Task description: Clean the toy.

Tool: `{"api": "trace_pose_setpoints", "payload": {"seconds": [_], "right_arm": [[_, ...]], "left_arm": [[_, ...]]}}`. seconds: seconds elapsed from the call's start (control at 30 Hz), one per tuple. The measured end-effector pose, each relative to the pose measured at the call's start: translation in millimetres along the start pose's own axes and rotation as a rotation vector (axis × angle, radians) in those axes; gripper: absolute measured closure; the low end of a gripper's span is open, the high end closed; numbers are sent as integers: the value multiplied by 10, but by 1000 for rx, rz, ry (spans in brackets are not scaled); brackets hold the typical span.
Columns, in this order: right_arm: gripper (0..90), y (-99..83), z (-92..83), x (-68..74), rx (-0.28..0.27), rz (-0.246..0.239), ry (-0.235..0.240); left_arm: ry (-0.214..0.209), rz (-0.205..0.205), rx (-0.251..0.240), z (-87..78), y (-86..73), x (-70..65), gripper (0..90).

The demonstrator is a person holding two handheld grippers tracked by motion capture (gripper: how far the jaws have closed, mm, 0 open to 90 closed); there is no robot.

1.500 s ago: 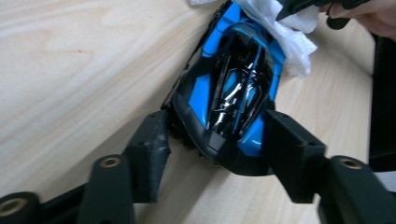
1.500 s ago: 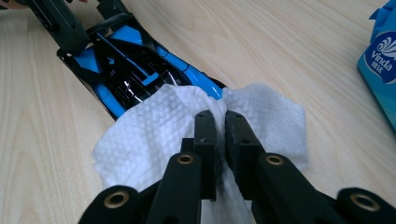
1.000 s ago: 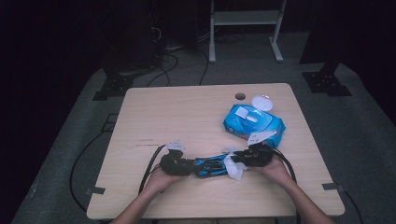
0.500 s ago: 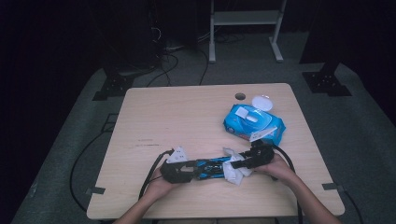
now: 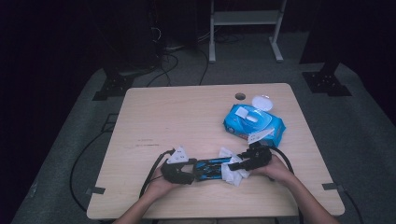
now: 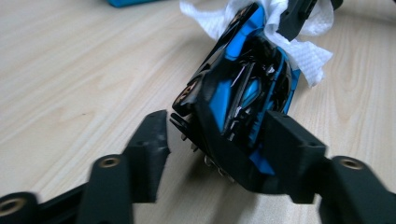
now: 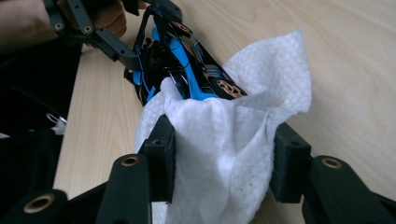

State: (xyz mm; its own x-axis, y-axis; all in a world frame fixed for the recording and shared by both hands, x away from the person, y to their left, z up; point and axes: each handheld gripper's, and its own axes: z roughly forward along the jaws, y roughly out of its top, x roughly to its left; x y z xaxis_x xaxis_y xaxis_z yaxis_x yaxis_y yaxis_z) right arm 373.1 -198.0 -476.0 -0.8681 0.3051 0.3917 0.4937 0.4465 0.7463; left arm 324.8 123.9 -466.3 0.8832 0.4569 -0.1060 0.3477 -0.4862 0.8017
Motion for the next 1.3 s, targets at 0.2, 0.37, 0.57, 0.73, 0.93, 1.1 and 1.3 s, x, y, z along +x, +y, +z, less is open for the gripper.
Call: {"api": "trace_pose_setpoints", "payload": {"seconds": [0.2, 0.37, 0.57, 0.73, 0.93, 1.1, 1.3], "right_arm": [[568, 80, -37, 76, -29, -99, -83], [571, 180, -50, 130, -20, -180, -237], [550, 205, -38, 120, -40, -211, -338], [518, 186, -100, 137, -48, -187, -326], [580, 134, -197, 212, -57, -172, -356], [716, 114, -305, 273, -77, -149, -370], [783, 272, -318, 402, -124, -163, -370]], "left_arm": [[-11, 22, 11, 91, 76, 54, 396], [115, 114, 21, 154, 157, 60, 430], [168, 151, 14, 188, 164, 57, 446], [143, 162, -5, 160, 119, 5, 457], [95, 136, -35, 133, 125, -18, 474], [56, 95, -46, 169, 157, 44, 405], [14, 114, -53, 185, 148, 97, 517]]}}
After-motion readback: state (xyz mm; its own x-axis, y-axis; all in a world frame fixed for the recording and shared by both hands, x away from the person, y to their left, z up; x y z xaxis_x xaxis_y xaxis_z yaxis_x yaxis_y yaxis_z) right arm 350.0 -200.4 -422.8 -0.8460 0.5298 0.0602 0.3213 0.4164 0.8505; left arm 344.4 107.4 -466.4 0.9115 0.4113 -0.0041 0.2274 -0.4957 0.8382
